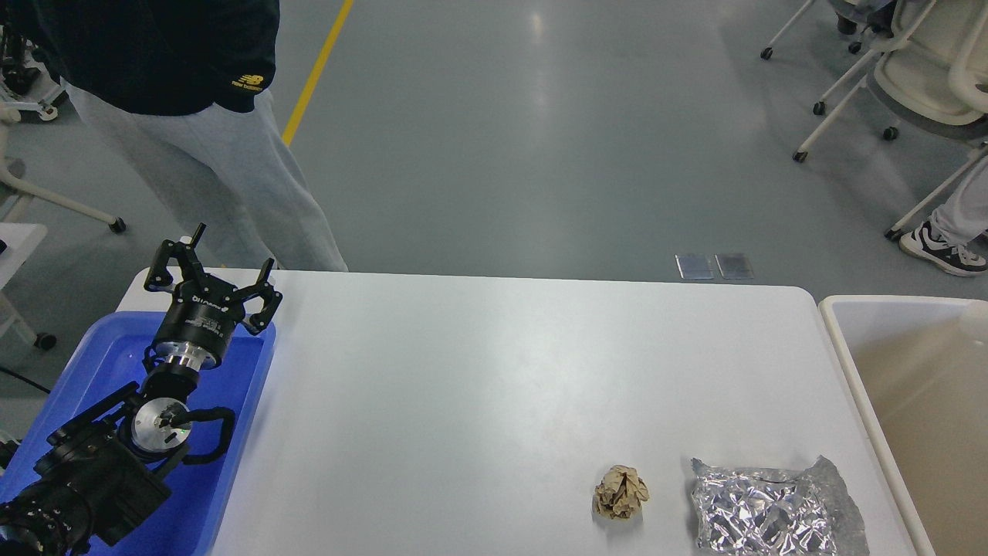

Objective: Tidy desktop

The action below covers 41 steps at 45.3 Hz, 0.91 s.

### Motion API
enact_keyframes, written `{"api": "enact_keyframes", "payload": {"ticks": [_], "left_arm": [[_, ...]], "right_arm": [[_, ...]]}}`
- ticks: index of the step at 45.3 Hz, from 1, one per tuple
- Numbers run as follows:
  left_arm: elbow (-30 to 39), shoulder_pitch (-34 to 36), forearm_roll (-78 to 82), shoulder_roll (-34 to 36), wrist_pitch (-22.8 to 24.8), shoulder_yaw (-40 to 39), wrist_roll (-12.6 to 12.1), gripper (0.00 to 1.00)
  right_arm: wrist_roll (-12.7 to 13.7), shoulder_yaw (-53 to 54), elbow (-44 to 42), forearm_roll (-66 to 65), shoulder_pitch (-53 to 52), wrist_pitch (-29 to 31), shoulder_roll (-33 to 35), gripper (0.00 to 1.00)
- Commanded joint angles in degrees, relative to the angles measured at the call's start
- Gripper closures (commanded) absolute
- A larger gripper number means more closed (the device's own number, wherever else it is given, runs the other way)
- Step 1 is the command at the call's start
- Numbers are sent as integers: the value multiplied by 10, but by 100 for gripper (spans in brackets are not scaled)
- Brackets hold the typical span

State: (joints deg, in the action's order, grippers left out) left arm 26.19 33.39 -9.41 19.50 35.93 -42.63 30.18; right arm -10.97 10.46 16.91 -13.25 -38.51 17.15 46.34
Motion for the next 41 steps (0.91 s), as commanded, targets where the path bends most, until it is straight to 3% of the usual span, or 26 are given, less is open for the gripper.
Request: {"api": "enact_keyframes", "payload": {"ticks": [1,16,25,33,36,39,41], "left_arm": [[0,0,0,0,-1,0,1,0],[0,0,0,0,-1,0,1,0],[0,0,0,0,-1,0,1,0],[0,0,0,0,-1,0,1,0],[0,0,0,-1,-1,0,1,0],[0,0,0,-1,-1,0,1,0],[0,0,0,0,-1,0,1,0]], "right_arm": [[3,1,-129,58,49,-6,-85,100],[37,1,-171,78,55,-80,-152,100],[39,1,-171,78,55,-124,-169,100],[39,1,-171,78,55,-128,-173,100],[39,1,-171,78,55,-128,-173,73],[39,1,-171,78,55,-128,-173,38],[39,1,-171,78,55,-128,-173,26]]}}
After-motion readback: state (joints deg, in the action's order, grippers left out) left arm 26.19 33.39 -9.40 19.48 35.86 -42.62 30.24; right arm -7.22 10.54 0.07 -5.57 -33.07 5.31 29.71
